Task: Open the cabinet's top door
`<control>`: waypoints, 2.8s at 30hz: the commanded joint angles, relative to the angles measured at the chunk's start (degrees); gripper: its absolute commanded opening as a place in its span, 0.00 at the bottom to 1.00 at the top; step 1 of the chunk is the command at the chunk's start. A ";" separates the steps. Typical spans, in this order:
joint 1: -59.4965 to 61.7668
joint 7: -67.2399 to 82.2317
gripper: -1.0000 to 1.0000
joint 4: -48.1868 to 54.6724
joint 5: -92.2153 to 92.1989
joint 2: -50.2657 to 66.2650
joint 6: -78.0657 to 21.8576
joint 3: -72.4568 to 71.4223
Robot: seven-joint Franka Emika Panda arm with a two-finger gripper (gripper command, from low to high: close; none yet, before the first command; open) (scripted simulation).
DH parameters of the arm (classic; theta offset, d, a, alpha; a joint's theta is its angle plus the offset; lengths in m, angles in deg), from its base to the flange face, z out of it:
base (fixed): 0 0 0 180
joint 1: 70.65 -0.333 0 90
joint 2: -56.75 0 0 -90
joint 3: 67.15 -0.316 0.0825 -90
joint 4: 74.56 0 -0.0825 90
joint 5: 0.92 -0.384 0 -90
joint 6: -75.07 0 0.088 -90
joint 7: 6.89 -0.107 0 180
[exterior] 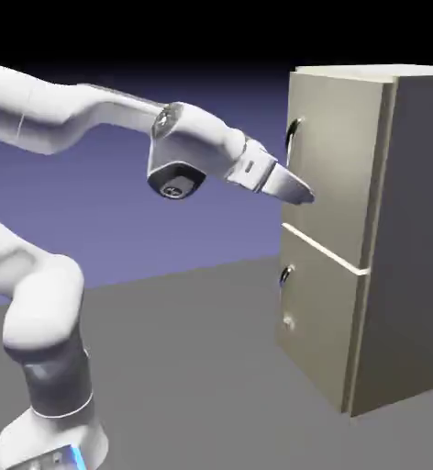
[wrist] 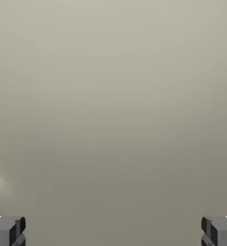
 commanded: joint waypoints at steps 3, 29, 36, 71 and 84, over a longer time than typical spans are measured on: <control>2.05 5.37 0.50 0.97 -7.48 -1.16 -0.17 -2.50; 19.83 51.90 0.50 9.37 -72.28 -11.19 -1.66 -24.12; 24.62 64.42 0.50 11.63 -89.72 -13.89 -2.07 -29.94; 1.72 102.24 0.00 9.27 -105.40 0.02 -10.71 -7.64; -19.86 88.27 0.00 -1.16 -75.52 -7.88 -14.68 15.24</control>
